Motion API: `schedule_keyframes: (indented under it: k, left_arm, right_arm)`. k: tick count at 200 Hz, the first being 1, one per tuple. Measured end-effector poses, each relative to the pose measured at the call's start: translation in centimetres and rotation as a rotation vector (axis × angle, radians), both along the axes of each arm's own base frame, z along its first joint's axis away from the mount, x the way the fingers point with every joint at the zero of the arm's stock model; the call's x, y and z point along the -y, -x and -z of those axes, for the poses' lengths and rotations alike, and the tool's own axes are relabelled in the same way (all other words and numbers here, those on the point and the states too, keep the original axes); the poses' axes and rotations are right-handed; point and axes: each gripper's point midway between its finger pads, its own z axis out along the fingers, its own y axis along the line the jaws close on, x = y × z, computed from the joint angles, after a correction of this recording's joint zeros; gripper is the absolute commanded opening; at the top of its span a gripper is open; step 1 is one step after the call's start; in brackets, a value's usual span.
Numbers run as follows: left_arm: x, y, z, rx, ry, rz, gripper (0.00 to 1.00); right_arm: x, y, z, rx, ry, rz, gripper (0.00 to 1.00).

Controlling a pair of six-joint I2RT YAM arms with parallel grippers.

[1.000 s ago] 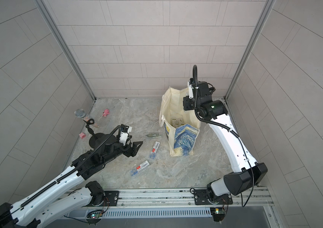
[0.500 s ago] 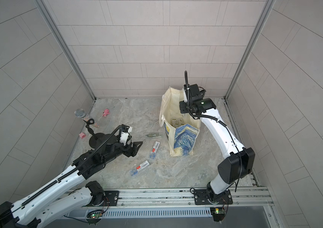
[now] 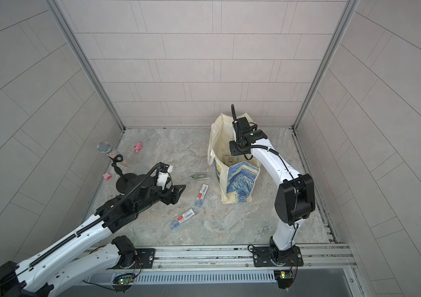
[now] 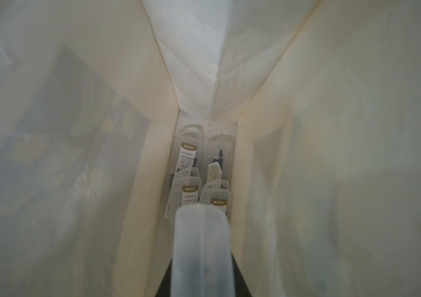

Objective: Put the compass set into the canvas bag
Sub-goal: Place the compass set in the canvas bag.

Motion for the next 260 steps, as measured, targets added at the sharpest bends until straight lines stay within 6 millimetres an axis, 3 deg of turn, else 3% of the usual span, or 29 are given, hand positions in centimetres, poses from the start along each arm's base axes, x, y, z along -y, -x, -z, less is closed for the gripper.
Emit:
schedule_keyframes:
  k: [57,122,193,235,260]
  left_arm:
    - [0.0,-0.1,0.1,-0.002,-0.005,-0.004,0.85]
    - [0.0,-0.1,0.3,-0.008,-0.01,-0.004,0.85]
    - [-0.1,0.0,0.5,-0.014,-0.014,-0.003,0.85]
    - [-0.1,0.0,0.6,-0.016,-0.016,-0.003,0.85]
    - [-0.1,0.0,0.6,-0.016,-0.017,-0.004,0.85]
  right_arm:
    - [-0.2,-0.1,4.5,-0.13,0.015,0.012,0.0]
    - [0.0,-0.1,6.4,-0.179,0.026,0.021,0.0]
    - [-0.3,0.0,7.3,-0.203,0.02,0.016,0.09]
    - [-0.7,0.0,7.9,-0.218,0.009,0.016,0.26]
    - [-0.4,-0.1,8.5,-0.223,0.025,0.022,0.31]
